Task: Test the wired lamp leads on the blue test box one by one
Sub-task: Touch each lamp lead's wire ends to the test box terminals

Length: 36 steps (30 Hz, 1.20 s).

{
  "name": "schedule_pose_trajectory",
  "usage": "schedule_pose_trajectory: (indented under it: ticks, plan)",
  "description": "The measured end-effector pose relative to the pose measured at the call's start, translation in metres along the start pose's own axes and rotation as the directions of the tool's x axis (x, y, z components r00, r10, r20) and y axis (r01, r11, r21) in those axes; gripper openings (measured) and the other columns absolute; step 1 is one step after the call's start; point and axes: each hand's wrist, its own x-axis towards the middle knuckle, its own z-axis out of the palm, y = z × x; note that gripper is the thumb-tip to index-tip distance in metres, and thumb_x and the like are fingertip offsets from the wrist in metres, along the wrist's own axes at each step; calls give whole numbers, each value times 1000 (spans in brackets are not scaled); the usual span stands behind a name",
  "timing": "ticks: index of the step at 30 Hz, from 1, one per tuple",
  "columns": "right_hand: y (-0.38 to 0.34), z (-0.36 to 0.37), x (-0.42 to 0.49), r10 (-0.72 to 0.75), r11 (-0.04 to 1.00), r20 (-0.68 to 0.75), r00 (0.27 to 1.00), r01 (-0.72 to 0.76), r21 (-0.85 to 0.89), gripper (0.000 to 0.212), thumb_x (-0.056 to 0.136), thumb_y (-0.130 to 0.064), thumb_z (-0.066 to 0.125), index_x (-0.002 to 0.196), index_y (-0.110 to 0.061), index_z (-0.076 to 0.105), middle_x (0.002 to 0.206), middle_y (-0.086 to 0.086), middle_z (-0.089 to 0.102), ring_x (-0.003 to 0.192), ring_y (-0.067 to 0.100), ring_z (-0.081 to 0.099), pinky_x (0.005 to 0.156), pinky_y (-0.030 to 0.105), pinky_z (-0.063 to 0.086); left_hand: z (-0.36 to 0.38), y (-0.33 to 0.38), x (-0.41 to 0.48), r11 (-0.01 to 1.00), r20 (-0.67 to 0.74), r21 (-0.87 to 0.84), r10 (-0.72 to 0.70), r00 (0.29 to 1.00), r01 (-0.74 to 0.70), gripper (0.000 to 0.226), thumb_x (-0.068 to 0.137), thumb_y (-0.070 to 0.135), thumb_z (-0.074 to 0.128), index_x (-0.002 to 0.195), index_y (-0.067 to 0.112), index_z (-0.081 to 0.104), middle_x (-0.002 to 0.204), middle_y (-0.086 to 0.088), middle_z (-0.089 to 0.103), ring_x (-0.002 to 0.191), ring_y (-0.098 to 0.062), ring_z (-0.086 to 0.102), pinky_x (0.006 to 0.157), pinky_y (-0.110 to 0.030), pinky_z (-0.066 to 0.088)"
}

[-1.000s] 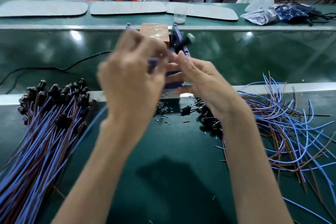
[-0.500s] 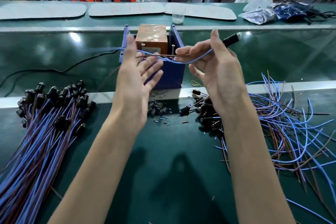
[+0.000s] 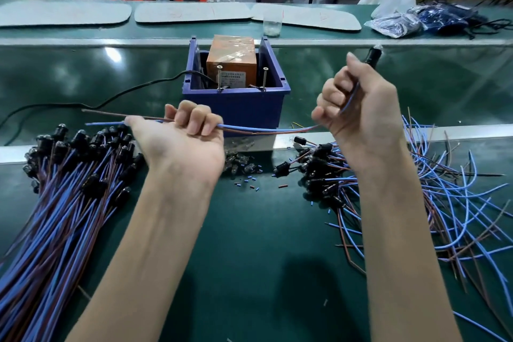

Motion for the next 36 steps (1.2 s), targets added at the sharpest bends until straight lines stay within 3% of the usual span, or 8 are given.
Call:
schedule_pose_trajectory:
  ticks: [4, 10, 13, 16, 19, 21, 27, 36]
  plan:
    - [0, -3, -1, 17, 998, -3, 1000, -17, -60, 42, 101, -28, 39, 60, -19, 33, 48, -7, 28, 39, 5, 19, 32, 15, 17, -5, 6, 8, 998, -7, 43, 41, 999, -41, 38, 101, 23, 17, 67, 18, 31, 46, 5, 24, 33, -11, 19, 36, -17, 17]
    - [-3, -9, -4, -91, 977, -13, 996, 86, -193, 41, 96, -25, 52, 56, -18, 45, 48, -5, 37, 41, 6, 19, 35, 16, 17, -7, -8, 10, 915, 84, 361, 159, 984, -179, 39, 106, 32, 31, 69, 20, 35, 45, 9, 23, 35, -7, 17, 35, -18, 16]
    - [-3, -9, -8, -148, 934, 51, 988, 157, -320, 33, 93, -27, 59, 63, -15, 63, 52, -4, 45, 41, 6, 20, 36, 16, 15, -9, -19, 6, 713, 328, 611, 166, 930, -343, 37, 105, 31, 36, 69, 19, 39, 47, 12, 26, 38, -4, 20, 36, -16, 19]
    - [-1, -4, -10, -122, 907, 113, 986, 157, -391, 21, 88, -31, 64, 89, -13, 74, 59, -3, 54, 42, 5, 19, 35, 13, 17, -14, -33, -3, 369, 575, 750, 46, 817, -549, 37, 102, 30, 44, 67, 20, 47, 46, 14, 31, 43, -5, 24, 41, -19, 20]
    - [3, 0, -10, -144, 921, 115, 983, 176, -348, 36, 74, -31, 70, 98, -4, 70, 70, 3, 62, 42, 4, 24, 36, 11, 20, -20, -43, -9, 169, 656, 749, -53, 753, -640, 37, 100, 28, 50, 63, 20, 50, 47, 12, 32, 46, -7, 26, 44, -21, 21]
    - [4, 0, -11, -175, 915, 98, 980, 198, -350, 28, 70, -25, 72, 89, -5, 68, 79, 15, 57, 42, 4, 33, 37, 10, 23, -22, -45, -9, 102, 642, 766, -93, 761, -634, 37, 99, 30, 51, 63, 20, 51, 49, 9, 32, 47, -9, 26, 45, -24, 21]
    - [2, -2, -7, -178, 933, 17, 984, 174, -314, 11, 85, -9, 68, 79, -13, 60, 69, 5, 73, 51, 7, 66, 38, 8, 33, -23, -43, -1, 67, 611, 792, -87, 787, -607, 37, 98, 31, 53, 62, 20, 54, 50, 7, 34, 48, -9, 27, 46, -24, 22]
    - [2, 2, -11, -149, 855, 117, 982, 187, -483, 14, 79, -3, 73, 70, -11, 65, 53, -6, 66, 49, 2, 61, 48, 6, 39, -22, -36, 5, 172, 659, 752, -188, 728, -636, 21, 98, 30, 52, 82, 20, 62, 53, 12, 37, 49, -7, 28, 47, -21, 24]
